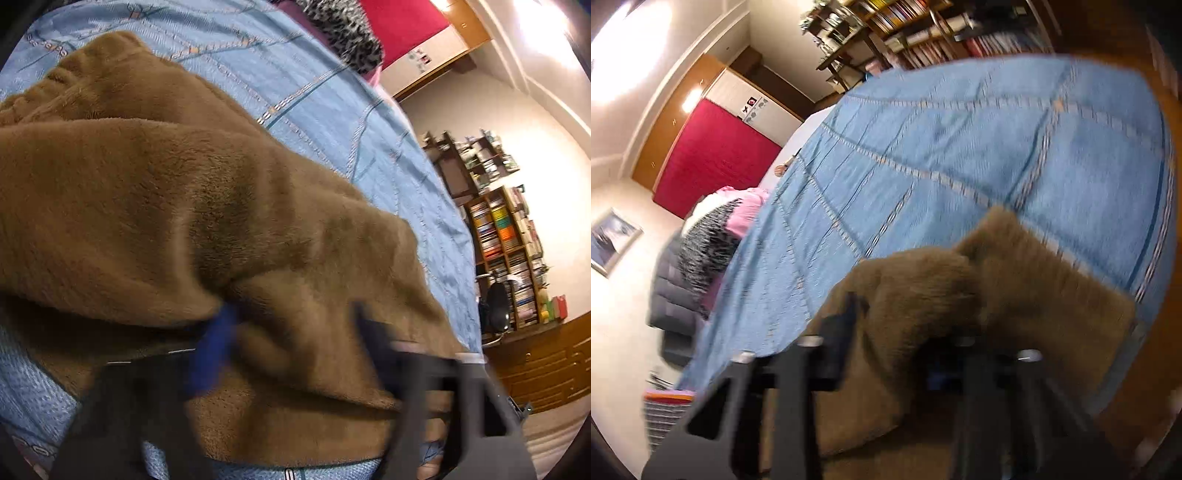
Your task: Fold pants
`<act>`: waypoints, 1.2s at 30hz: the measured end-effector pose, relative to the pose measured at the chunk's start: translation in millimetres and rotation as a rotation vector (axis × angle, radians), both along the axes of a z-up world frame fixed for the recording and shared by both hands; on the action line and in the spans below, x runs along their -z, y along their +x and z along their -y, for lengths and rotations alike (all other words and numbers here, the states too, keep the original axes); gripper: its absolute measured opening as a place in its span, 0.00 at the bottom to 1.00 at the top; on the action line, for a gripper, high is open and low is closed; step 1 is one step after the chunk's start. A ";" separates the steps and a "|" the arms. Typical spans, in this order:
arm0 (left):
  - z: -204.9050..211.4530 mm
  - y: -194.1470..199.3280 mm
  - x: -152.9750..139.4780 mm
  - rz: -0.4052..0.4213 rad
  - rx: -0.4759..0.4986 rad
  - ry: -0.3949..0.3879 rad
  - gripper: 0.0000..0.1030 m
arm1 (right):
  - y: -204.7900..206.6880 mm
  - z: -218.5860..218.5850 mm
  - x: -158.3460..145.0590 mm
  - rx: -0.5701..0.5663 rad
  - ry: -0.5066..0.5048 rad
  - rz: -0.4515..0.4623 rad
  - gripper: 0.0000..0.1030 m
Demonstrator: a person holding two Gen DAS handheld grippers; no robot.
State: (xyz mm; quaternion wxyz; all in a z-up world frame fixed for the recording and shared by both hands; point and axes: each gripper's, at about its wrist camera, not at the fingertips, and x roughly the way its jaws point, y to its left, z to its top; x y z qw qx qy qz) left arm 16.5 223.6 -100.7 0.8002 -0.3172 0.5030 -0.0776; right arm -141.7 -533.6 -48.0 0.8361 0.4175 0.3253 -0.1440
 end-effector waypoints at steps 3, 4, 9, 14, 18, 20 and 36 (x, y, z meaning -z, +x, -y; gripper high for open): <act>-8.7 -1.4 -0.4 -0.024 -0.027 -0.043 0.07 | -2.8 -3.6 -14.2 -0.014 -0.076 0.022 0.09; -9.8 -2.5 -3.9 -0.017 -0.027 -0.048 0.04 | -4.5 -4.6 -19.2 -0.021 -0.104 0.032 0.08; -8.4 -11.5 -51.6 0.097 0.018 -0.047 0.03 | -2.1 -6.2 -41.2 -0.048 -0.190 0.075 0.08; -5.0 -23.9 -98.1 0.175 0.078 -0.011 0.02 | -10.5 1.5 -70.6 -0.012 -0.285 0.134 0.08; 1.7 -37.8 -96.1 0.138 0.143 0.038 0.02 | -33.4 12.2 -64.8 -0.021 -0.319 0.086 0.08; 7.6 -42.6 -83.0 0.093 0.172 0.061 0.02 | -44.6 12.1 -43.6 -0.034 -0.335 -0.008 0.08; 13.0 -60.4 -50.6 -0.041 0.306 0.342 0.04 | -80.6 29.8 18.7 -0.076 -0.062 -0.049 0.33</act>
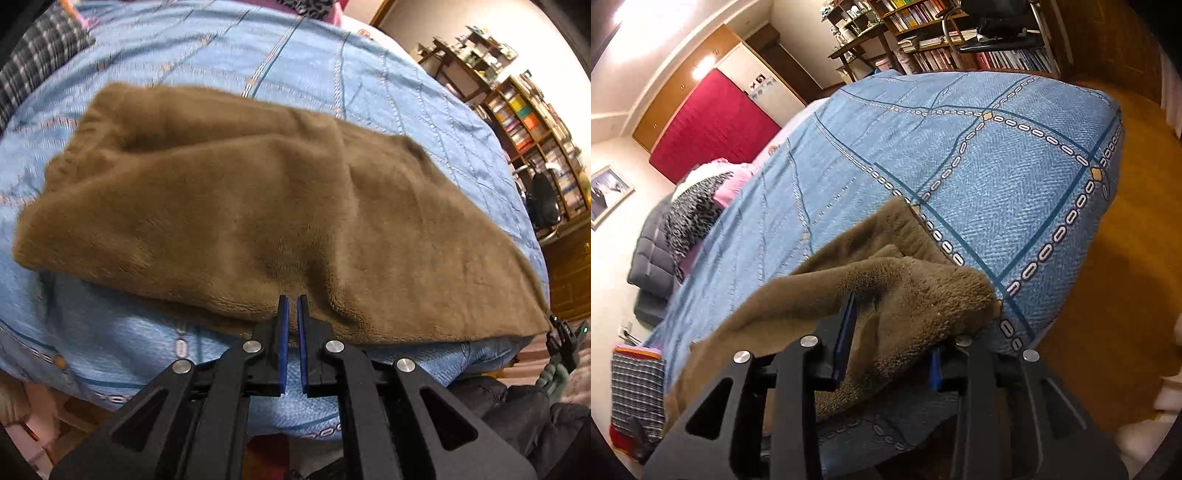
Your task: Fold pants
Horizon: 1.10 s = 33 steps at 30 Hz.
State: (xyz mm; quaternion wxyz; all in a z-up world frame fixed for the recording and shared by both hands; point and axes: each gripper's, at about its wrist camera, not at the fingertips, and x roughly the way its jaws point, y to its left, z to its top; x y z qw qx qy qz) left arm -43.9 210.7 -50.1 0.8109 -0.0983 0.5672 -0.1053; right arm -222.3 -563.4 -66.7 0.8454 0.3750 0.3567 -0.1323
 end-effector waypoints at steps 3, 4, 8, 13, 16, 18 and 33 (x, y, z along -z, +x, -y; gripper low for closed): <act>7.1 -4.1 -21.0 0.049 0.061 0.026 0.04 | -2.0 0.3 -1.1 0.005 0.013 -0.012 0.33; 11.2 -4.1 -28.4 0.066 0.087 0.033 0.04 | -4.4 1.3 -2.3 0.009 0.019 -0.014 0.33; 34.8 -0.3 -52.1 0.156 0.166 0.045 0.50 | -26.0 16.6 -8.0 0.091 -0.008 -0.032 0.44; 86.1 16.7 -65.7 0.245 0.296 0.012 0.53 | -39.9 38.7 -29.9 0.200 -0.077 0.002 0.48; 117.3 32.1 -62.9 0.262 0.340 -0.002 0.53 | -20.4 31.8 -47.0 0.135 -0.119 0.052 0.48; 140.8 43.2 -59.0 0.270 0.365 -0.027 0.53 | 2.6 23.1 -48.2 0.061 -0.137 0.050 0.48; 214.6 86.2 -4.8 0.169 0.386 -0.093 0.58 | 63.4 -13.6 12.7 -0.130 -0.179 -0.162 0.21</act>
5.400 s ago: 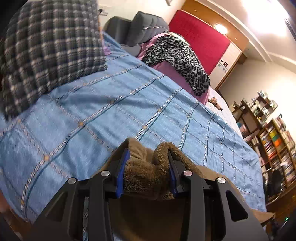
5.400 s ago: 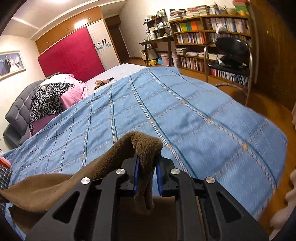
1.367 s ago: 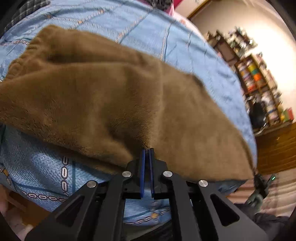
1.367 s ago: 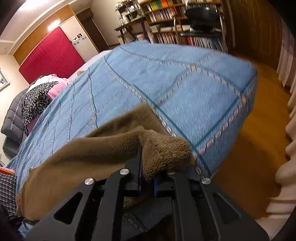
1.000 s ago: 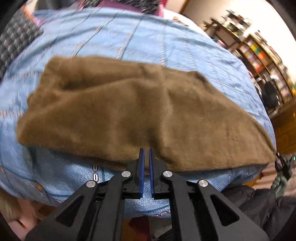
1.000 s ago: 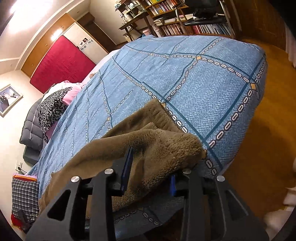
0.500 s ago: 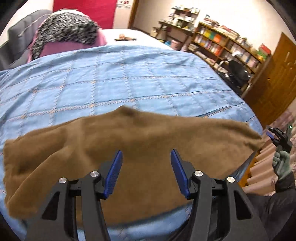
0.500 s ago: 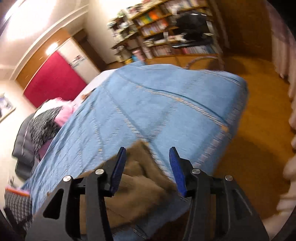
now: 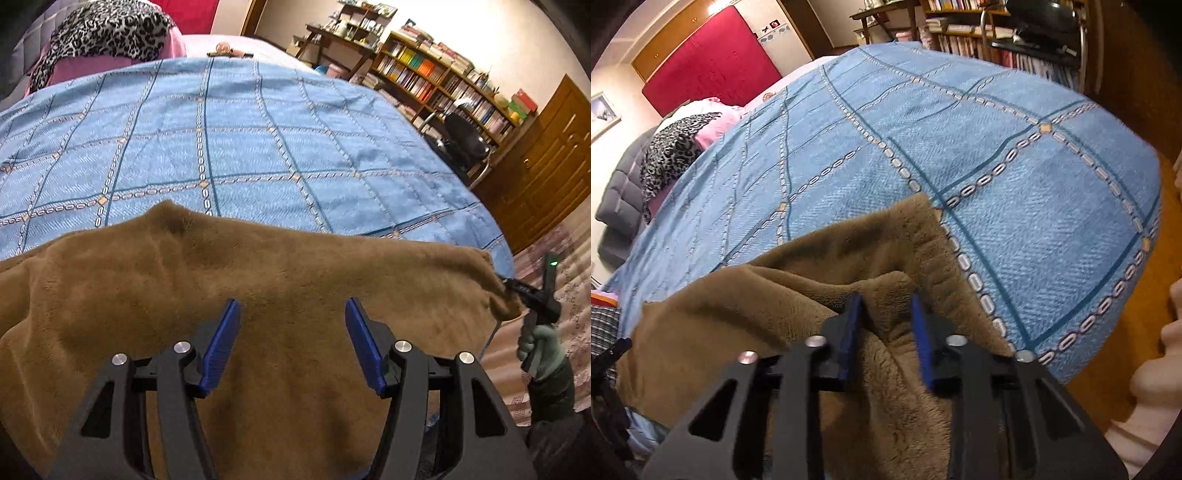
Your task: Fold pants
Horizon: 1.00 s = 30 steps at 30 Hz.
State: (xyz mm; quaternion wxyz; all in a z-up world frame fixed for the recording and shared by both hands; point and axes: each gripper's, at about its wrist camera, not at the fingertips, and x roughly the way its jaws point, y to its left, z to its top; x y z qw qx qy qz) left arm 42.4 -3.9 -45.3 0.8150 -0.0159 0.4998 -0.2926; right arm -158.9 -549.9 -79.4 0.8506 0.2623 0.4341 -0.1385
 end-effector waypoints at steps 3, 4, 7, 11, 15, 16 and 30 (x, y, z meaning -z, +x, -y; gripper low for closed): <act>-1.0 4.3 7.1 -0.012 -0.008 0.010 0.58 | 1.5 0.5 -20.4 0.020 -0.083 0.064 0.21; -1.6 5.7 9.1 -0.016 -0.014 0.009 0.58 | 6.7 -5.1 -32.0 0.020 -0.141 0.098 0.21; -4.9 9.6 14.6 -0.020 -0.035 0.014 0.58 | 18.7 -7.9 -45.5 -0.003 -0.236 0.137 0.21; -9.1 13.7 22.2 -0.016 -0.067 0.016 0.59 | 41.6 2.1 -16.1 -0.017 -0.260 0.073 0.21; -15.7 16.6 31.2 -0.012 -0.094 0.043 0.59 | 45.9 6.8 4.6 -0.001 -0.256 0.050 0.31; -18.5 17.9 34.2 -0.019 -0.103 0.048 0.59 | 48.8 7.1 5.1 0.023 -0.263 0.050 0.47; -111.5 10.1 6.1 0.002 -0.333 -0.027 0.68 | 45.5 -74.1 -44.7 -0.095 -0.326 0.198 0.57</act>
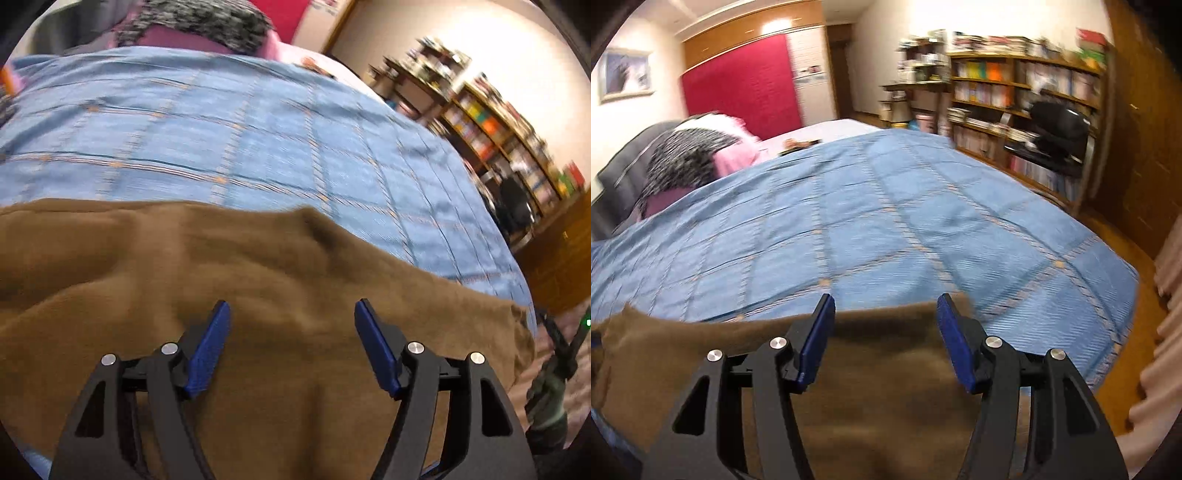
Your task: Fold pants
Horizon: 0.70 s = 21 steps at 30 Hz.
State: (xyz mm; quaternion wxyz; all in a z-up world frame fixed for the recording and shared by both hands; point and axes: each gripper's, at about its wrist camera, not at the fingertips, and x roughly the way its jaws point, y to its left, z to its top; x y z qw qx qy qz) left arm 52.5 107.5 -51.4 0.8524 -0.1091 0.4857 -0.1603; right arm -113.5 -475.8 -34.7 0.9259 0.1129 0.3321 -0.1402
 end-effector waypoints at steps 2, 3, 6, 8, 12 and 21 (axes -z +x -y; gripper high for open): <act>-28.6 -4.0 -8.9 0.021 -0.068 0.022 0.73 | 12.4 -14.5 1.8 -0.045 0.033 -0.008 0.57; -38.5 -4.6 -11.8 0.029 -0.092 0.033 0.75 | 16.5 -19.1 3.2 -0.056 0.039 -0.009 0.57; -80.8 -6.8 -20.0 0.051 -0.191 0.093 0.77 | 32.0 -39.0 7.0 -0.105 0.093 -0.019 0.57; -108.6 -7.4 -22.3 0.054 -0.258 0.118 0.78 | 36.7 -53.8 7.8 -0.128 0.118 -0.025 0.57; -161.4 -5.2 -20.8 0.043 -0.381 0.136 0.78 | 50.6 -87.0 10.5 -0.203 0.117 -0.051 0.57; -225.9 30.0 6.6 -0.042 -0.440 0.112 0.78 | 63.6 -130.6 10.9 -0.275 0.107 -0.086 0.57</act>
